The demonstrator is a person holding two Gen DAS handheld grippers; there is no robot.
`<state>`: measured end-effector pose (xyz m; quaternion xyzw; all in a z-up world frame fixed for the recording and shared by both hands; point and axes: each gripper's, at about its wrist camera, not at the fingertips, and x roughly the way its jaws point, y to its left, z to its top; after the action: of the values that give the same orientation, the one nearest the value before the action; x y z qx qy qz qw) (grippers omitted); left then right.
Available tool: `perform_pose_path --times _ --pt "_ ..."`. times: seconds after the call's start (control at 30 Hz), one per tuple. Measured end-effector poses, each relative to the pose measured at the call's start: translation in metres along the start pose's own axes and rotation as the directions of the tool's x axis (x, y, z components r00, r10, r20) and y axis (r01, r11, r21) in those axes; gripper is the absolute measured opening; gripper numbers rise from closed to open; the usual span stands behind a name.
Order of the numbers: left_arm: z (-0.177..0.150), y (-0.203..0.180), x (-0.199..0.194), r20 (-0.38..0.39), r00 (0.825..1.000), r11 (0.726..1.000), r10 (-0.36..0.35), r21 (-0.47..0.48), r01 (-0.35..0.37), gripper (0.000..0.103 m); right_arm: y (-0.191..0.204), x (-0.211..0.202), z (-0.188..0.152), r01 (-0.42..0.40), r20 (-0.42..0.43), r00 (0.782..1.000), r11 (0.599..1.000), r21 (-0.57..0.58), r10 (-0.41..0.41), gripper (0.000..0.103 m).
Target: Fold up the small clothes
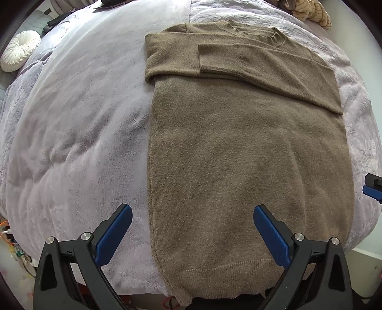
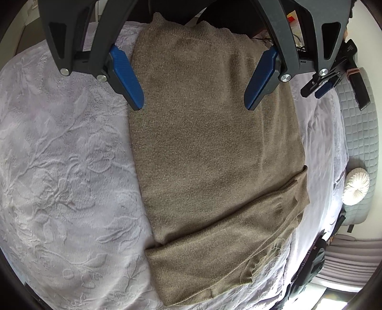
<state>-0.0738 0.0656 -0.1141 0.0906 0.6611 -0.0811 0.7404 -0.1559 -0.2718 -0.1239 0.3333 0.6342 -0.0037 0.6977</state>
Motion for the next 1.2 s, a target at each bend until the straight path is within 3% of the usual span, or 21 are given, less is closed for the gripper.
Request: perform_pose_path --times 0.8,1.1,1.2 --pt "-0.021 -0.004 0.02 -0.065 0.998 0.999 -0.018 0.036 0.02 0.102 -0.018 0.018 -0.013 -0.025 -0.078 0.997 1.0 0.018 0.026 0.088" --pt "-0.053 0.022 0.037 -0.147 0.983 0.991 -0.111 0.056 0.12 0.102 -0.047 0.027 -0.034 -0.067 -0.159 0.985 0.997 0.036 0.072 0.088" --pt "-0.065 0.033 0.047 -0.198 0.964 0.982 -0.176 0.037 0.187 0.102 -0.062 0.029 -0.047 -0.113 -0.187 0.975 0.992 0.06 0.123 0.088"
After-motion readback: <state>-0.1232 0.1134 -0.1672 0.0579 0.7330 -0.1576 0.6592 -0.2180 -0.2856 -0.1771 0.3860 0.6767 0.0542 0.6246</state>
